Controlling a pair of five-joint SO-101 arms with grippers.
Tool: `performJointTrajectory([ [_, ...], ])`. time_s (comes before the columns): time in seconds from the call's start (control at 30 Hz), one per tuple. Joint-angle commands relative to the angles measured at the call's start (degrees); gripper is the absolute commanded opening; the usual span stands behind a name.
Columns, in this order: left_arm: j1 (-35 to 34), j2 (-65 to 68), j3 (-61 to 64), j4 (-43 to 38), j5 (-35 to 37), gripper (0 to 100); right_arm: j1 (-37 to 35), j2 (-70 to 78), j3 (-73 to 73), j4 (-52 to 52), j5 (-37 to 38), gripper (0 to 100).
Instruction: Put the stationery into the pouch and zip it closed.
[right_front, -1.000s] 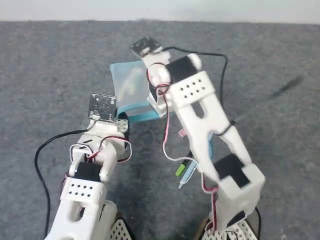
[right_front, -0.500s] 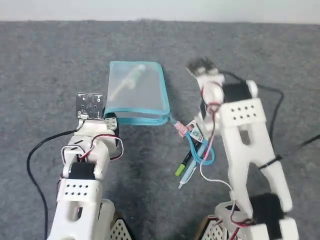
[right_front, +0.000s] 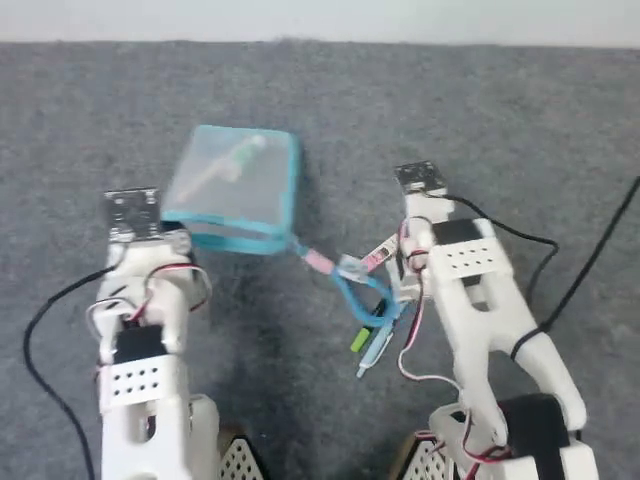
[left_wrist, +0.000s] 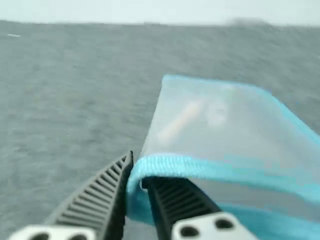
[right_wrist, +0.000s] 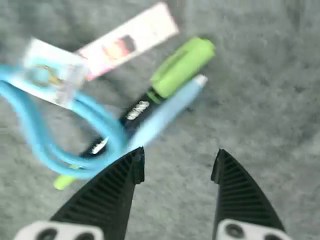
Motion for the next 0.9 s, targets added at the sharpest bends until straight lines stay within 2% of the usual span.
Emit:
performJointTrajectory([
  [0.0,-4.9,0.7,-4.0,-3.1,-0.3,1,-4.4,-0.2,-0.4,-2.2,-2.3,22.3],
  [0.17,-5.1,0.7,-4.1,-3.1,-0.3,1,-6.2,8.3,-1.1,-5.4,-2.5,22.0],
  [0.33,-5.1,0.7,-4.1,-3.1,-0.3,1,-4.8,14.0,-3.6,-5.6,-7.7,13.2],
  [0.5,-5.0,0.7,-4.0,-3.1,-0.3,1,-3.8,18.9,-5.6,-5.3,-7.6,12.5],
  [0.73,-4.7,0.8,-4.0,-3.0,-0.2,1,6.5,22.9,-11.8,-3.8,-6.4,5.0],
  [0.87,-2.4,0.4,-3.7,-1.2,0.4,1,11.4,24.0,-16.6,-3.7,-4.6,4.3],
])
